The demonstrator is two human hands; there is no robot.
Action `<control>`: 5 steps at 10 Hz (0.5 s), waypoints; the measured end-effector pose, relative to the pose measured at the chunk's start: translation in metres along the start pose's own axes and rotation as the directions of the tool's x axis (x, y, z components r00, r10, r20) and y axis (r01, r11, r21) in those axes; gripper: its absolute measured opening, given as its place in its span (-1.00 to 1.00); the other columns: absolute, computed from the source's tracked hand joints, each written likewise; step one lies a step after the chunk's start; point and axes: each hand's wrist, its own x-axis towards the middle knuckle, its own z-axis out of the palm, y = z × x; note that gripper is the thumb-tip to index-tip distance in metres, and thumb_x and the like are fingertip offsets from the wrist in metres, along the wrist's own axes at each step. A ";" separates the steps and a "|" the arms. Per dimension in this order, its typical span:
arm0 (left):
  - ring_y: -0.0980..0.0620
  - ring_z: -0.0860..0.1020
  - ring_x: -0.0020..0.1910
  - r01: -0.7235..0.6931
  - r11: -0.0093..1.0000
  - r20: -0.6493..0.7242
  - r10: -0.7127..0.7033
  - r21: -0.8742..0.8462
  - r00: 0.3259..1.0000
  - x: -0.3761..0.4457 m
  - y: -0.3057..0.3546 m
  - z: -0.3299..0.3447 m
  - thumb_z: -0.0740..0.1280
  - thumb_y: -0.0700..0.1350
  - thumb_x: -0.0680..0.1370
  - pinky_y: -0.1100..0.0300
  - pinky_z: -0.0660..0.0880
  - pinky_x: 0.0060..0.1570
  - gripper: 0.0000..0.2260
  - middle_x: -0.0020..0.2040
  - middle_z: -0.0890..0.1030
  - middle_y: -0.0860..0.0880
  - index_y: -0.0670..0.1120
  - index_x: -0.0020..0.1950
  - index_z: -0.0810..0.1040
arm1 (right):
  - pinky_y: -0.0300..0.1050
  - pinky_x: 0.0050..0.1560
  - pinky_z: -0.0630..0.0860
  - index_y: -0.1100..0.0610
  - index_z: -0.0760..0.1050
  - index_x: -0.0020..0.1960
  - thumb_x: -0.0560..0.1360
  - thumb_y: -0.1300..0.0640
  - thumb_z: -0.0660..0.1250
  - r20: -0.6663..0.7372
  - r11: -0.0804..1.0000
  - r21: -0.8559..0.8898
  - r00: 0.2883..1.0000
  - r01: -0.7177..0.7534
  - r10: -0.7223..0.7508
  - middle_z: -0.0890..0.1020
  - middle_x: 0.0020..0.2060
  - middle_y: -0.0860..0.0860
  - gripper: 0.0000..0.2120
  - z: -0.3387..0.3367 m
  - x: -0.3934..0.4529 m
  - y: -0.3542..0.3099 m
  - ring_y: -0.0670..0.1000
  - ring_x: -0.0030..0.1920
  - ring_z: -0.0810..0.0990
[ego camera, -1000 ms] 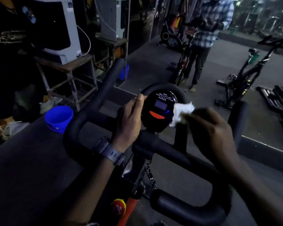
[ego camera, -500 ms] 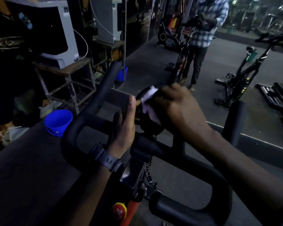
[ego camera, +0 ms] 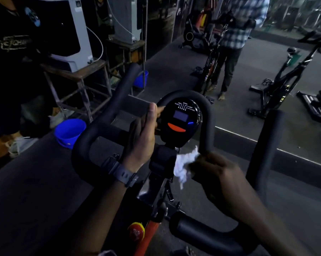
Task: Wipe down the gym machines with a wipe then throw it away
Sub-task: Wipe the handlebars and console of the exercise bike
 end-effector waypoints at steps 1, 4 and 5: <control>0.02 0.61 0.15 -0.004 1.000 0.012 0.004 0.019 1.000 0.000 0.000 -0.002 -0.05 0.53 0.46 -0.13 0.50 0.21 -0.30 0.17 0.66 0.05 0.12 0.26 0.58 | -0.13 -0.22 0.58 0.00 0.65 0.10 0.45 0.28 0.43 -0.020 0.994 -0.044 0.994 0.105 -0.106 0.58 -0.02 -0.06 -0.71 0.003 -0.010 0.004 -0.05 -0.08 0.62; -0.01 0.60 -0.14 -0.011 0.983 0.189 -0.024 0.181 0.982 -0.008 0.009 -0.023 0.13 0.36 0.50 -0.20 0.51 0.02 -0.71 -0.09 0.61 0.02 0.26 -0.05 0.53 | -0.19 -0.19 0.55 -0.05 0.55 0.11 0.55 0.09 0.27 0.078 0.956 -0.151 0.967 0.251 -0.241 0.63 0.01 -0.07 -0.83 0.021 0.019 -0.011 -0.05 -0.02 0.58; 0.14 0.65 -0.05 -0.001 0.978 0.171 -0.036 0.208 0.985 -0.018 0.003 -0.035 0.11 0.34 0.52 -0.04 0.56 0.09 -0.67 -0.01 0.67 0.19 0.29 0.09 0.58 | -0.30 -0.04 0.53 -0.31 0.59 -0.09 0.45 -0.33 0.15 0.191 0.983 0.030 0.964 0.181 -0.183 0.63 -0.24 -0.32 -0.74 0.034 0.018 -0.015 -0.26 -0.21 0.56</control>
